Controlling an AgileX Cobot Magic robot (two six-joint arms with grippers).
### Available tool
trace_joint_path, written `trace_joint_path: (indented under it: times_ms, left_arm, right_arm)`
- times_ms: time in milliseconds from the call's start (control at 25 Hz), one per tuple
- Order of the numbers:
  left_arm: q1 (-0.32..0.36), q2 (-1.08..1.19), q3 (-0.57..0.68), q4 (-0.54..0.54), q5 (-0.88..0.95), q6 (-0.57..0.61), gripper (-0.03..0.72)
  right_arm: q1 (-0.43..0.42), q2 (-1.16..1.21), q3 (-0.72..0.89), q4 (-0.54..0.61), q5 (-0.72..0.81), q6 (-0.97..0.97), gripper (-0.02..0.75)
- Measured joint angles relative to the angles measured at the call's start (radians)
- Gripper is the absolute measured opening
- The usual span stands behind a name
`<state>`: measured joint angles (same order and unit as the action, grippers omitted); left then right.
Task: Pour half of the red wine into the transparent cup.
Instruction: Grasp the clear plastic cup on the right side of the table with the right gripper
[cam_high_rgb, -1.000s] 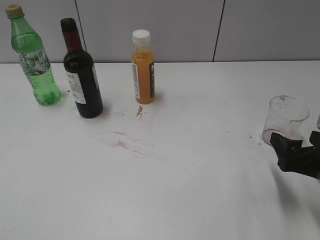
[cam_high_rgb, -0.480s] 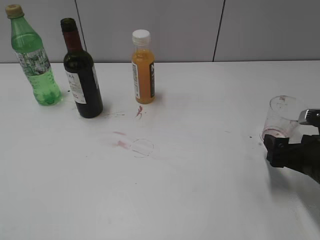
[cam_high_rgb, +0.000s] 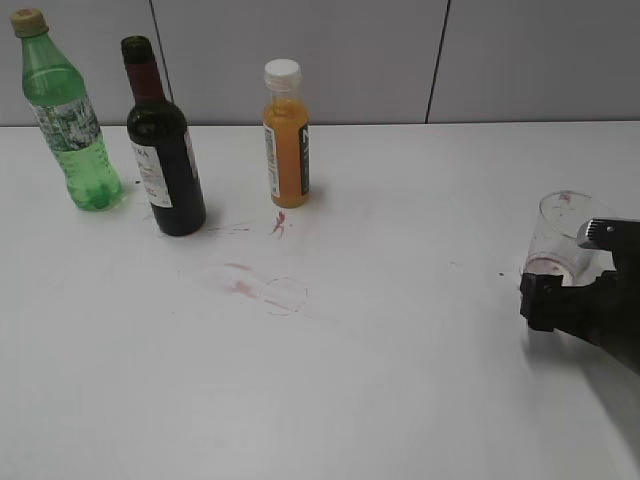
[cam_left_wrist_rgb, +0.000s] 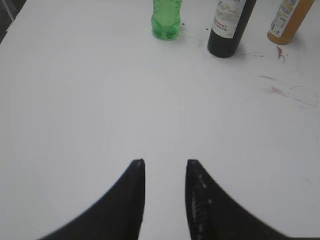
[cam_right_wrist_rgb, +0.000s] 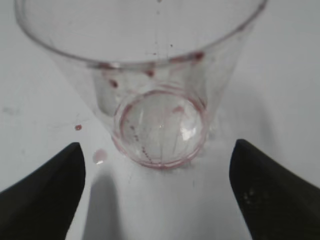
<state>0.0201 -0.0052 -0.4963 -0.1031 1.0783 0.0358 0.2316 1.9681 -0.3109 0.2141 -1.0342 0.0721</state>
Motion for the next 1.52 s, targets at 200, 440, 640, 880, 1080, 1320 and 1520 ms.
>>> trace_joint_path:
  times_ms: [200, 440, 640, 880, 1080, 1320, 1520]
  left_arm:
    - [0.000, 0.000, 0.000, 0.000, 0.000, 0.000, 0.209]
    - [0.000, 0.000, 0.000, 0.000, 0.000, 0.000, 0.209]
    - [0.000, 0.000, 0.000, 0.000, 0.000, 0.000, 0.209]
    - [0.000, 0.000, 0.000, 0.000, 0.000, 0.000, 0.209]
    - [0.000, 0.000, 0.000, 0.000, 0.000, 0.000, 0.209]
    - [0.000, 0.000, 0.000, 0.000, 0.000, 0.000, 0.209]
    - [0.000, 0.000, 0.000, 0.000, 0.000, 0.000, 0.209]
  right_arm:
    - [-0.004, 0.039, -0.038, 0.022, 0.004, 0.000, 0.690]
    - [-0.015, 0.081, -0.078, 0.024, -0.016, -0.008, 0.689]
    - [-0.017, 0.112, -0.112, 0.024, -0.035, -0.011, 0.688]
    - [-0.017, 0.143, -0.137, 0.024, -0.056, -0.014, 0.683]
    - [-0.017, 0.167, -0.141, 0.025, -0.091, -0.017, 0.666]
    - [-0.017, 0.183, -0.161, 0.027, -0.104, -0.018, 0.613]
    - [-0.017, 0.185, -0.166, 0.027, -0.103, -0.018, 0.575]
